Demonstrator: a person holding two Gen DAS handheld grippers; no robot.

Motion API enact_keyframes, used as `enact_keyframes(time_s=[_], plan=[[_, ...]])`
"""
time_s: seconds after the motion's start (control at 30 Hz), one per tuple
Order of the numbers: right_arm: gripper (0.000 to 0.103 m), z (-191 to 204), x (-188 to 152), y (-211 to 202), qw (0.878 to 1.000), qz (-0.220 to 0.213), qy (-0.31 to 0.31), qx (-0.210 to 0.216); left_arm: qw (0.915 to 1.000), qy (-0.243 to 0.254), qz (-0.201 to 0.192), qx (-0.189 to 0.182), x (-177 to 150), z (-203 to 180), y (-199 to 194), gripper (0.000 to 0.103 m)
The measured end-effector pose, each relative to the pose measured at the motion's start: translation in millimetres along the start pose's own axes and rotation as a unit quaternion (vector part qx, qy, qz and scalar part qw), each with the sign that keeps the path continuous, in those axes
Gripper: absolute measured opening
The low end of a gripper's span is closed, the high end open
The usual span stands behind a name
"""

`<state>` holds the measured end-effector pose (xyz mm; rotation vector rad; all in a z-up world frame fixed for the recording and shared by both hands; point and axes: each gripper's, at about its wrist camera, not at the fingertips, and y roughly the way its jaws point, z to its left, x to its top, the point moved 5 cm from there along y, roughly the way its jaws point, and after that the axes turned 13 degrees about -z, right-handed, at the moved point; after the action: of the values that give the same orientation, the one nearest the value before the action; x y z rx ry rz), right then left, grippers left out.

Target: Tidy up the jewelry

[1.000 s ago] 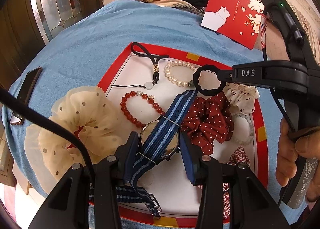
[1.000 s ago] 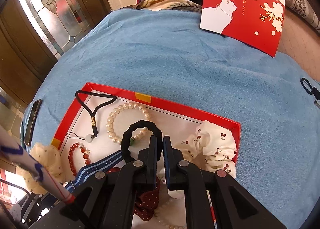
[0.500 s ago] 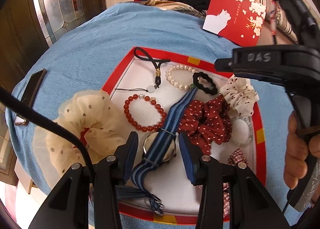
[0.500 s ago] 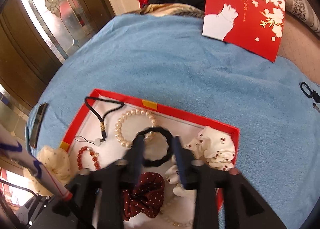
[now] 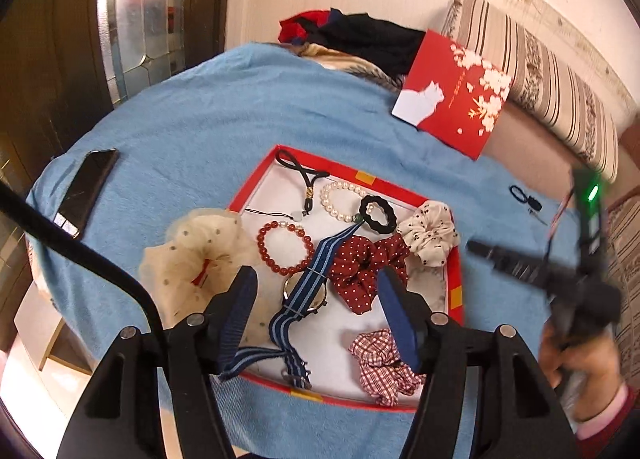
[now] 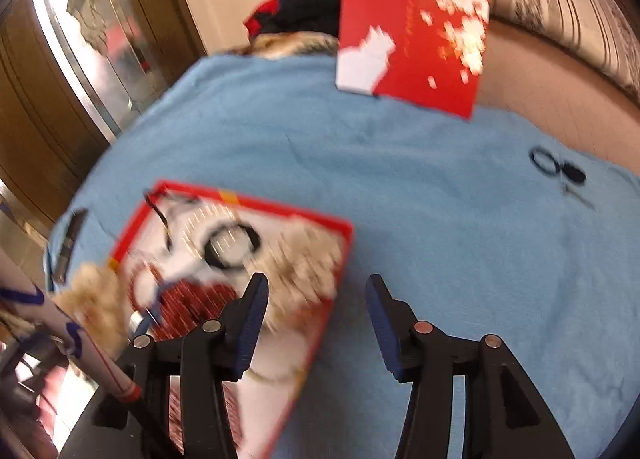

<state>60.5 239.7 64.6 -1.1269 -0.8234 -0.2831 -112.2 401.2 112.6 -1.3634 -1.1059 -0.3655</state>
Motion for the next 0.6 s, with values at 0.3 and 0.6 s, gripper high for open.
enact_keyframes(time_s=[0.3, 0.6], plan=[[0.01, 6.8, -43.4, 27.9, 0.999, 0.044, 0.01, -0.009, 0.9997, -0.011, 0.008, 0.019, -9.8, 4.0, -5.2, 0.062], [0.003, -84.7, -40.1, 11.5, 0.988, 0.017, 0.113, -0.1, 0.9998, 0.002, 0.018, 0.01, -18.6, -7.1, -4.6, 0.062]])
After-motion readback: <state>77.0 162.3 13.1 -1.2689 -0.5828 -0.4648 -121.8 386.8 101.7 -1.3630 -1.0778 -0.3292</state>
